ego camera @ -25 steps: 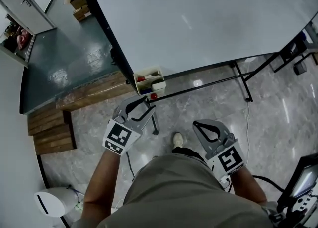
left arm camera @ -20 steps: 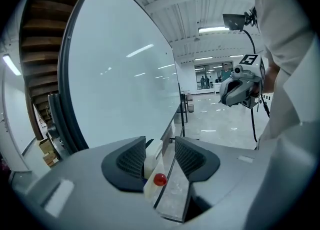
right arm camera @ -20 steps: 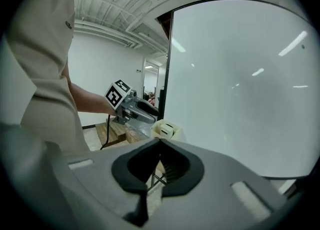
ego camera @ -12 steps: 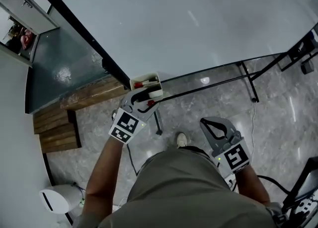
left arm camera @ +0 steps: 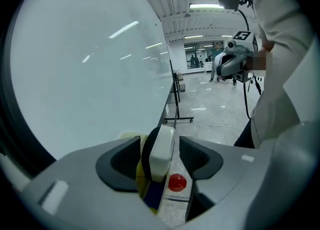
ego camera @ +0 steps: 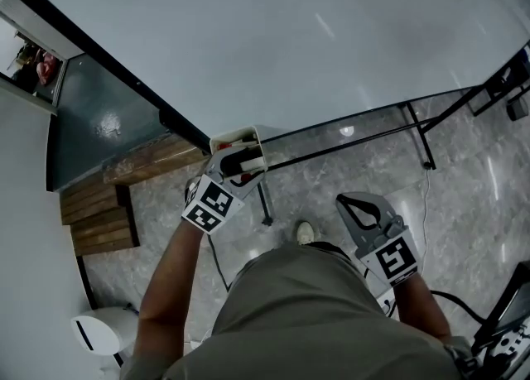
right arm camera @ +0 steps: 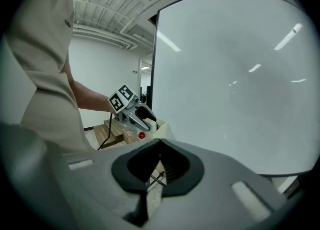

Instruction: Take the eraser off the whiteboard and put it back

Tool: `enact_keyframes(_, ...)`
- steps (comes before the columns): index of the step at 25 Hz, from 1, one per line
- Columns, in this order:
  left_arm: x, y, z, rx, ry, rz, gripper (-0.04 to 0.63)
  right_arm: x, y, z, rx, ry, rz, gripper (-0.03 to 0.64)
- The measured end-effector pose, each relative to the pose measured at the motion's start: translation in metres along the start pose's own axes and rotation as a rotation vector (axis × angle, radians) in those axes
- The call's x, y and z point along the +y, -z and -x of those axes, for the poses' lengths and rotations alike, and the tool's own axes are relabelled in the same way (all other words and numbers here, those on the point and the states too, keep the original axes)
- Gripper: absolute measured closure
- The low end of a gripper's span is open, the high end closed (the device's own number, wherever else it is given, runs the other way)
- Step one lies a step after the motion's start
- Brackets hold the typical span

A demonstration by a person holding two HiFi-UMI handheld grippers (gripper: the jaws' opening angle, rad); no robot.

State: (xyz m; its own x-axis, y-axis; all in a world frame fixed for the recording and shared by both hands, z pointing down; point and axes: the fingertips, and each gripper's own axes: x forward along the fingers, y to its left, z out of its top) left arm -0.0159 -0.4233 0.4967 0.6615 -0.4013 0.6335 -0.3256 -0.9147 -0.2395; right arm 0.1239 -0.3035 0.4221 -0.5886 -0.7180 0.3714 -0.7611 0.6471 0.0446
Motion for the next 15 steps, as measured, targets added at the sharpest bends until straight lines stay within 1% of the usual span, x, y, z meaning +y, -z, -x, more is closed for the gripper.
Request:
enact_keyframes(5, -0.0007, 0.0045, -0.0086, 0.022, 0.010, -0.004, 0.348, -0.0048, 0.0036, -0.0014, -0.004, -0.009, 0.016, 0.614)
enact_keyframes(7, 0.0002, 0.0062, -0.0096, 0.029, 0.004, -0.004, 0.385, -0.0062, 0.0056, -0.0017, -0.004, -0.013, 0.026, 0.614)
enact_keyframes(9, 0.0001, 0.0074, -0.0101, 0.035, 0.003, -0.009, 0.391, -0.0071, 0.0085, -0.0017, -0.003, -0.017, 0.044, 0.614)
enact_keyframes(12, 0.0001, 0.0076, -0.0097, 0.033, 0.004, -0.013, 0.400, -0.0055, 0.0081, -0.0007, 0.000, -0.014, 0.034, 0.614)
enact_keyframes(15, 0.0012, 0.0065, -0.0077, 0.017, -0.003, 0.000, 0.405, -0.0024, 0.0071, 0.0004, 0.001, -0.009, 0.030, 0.615)
